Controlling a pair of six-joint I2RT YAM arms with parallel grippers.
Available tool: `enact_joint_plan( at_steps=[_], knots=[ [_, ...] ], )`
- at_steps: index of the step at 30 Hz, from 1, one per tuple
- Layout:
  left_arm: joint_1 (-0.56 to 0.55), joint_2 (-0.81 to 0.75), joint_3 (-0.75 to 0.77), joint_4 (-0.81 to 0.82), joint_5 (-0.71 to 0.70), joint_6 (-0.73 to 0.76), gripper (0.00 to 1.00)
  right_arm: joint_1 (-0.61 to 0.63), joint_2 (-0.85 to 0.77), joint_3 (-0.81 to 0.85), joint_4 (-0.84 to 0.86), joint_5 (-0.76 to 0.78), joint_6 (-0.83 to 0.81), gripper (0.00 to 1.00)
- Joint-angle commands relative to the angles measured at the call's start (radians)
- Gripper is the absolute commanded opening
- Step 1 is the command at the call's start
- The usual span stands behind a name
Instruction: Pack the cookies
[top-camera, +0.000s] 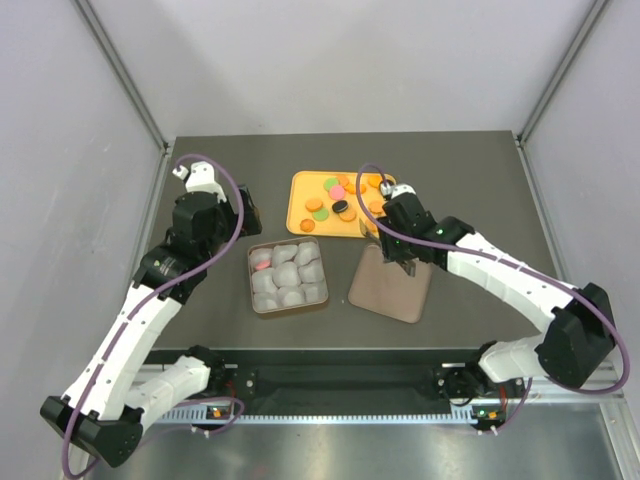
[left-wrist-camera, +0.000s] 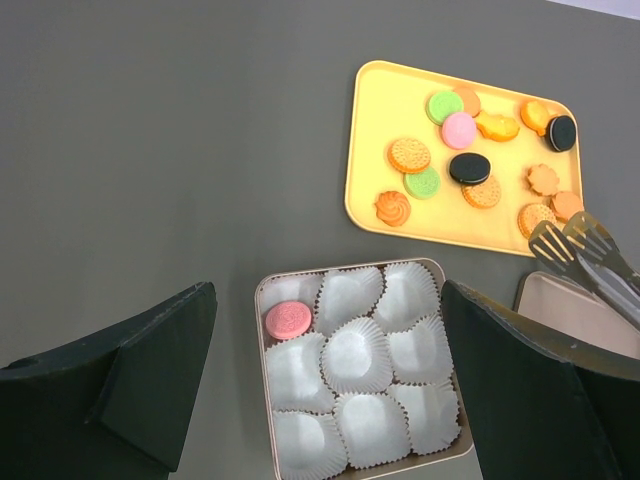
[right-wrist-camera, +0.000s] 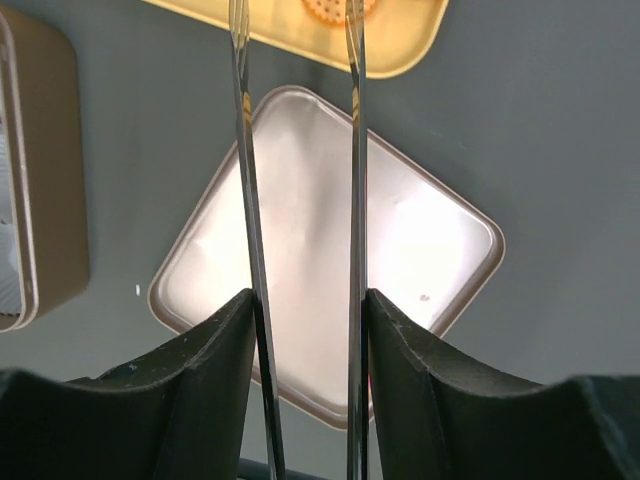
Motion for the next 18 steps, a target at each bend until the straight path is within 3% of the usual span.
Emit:
enact_joint_plan(
  at_steps=[1,18],
  knots=[
    [0.008,-0.006,-0.008,0.068,0.005,0.006,0.99,-0.018,-0.036,-0.008,0.025,0.036,-0.002,0.45],
    [0.010,-0.005,-0.017,0.069,0.008,0.006,0.99,-0.070,0.026,-0.016,0.067,-0.012,-0.020,0.44]
  ],
)
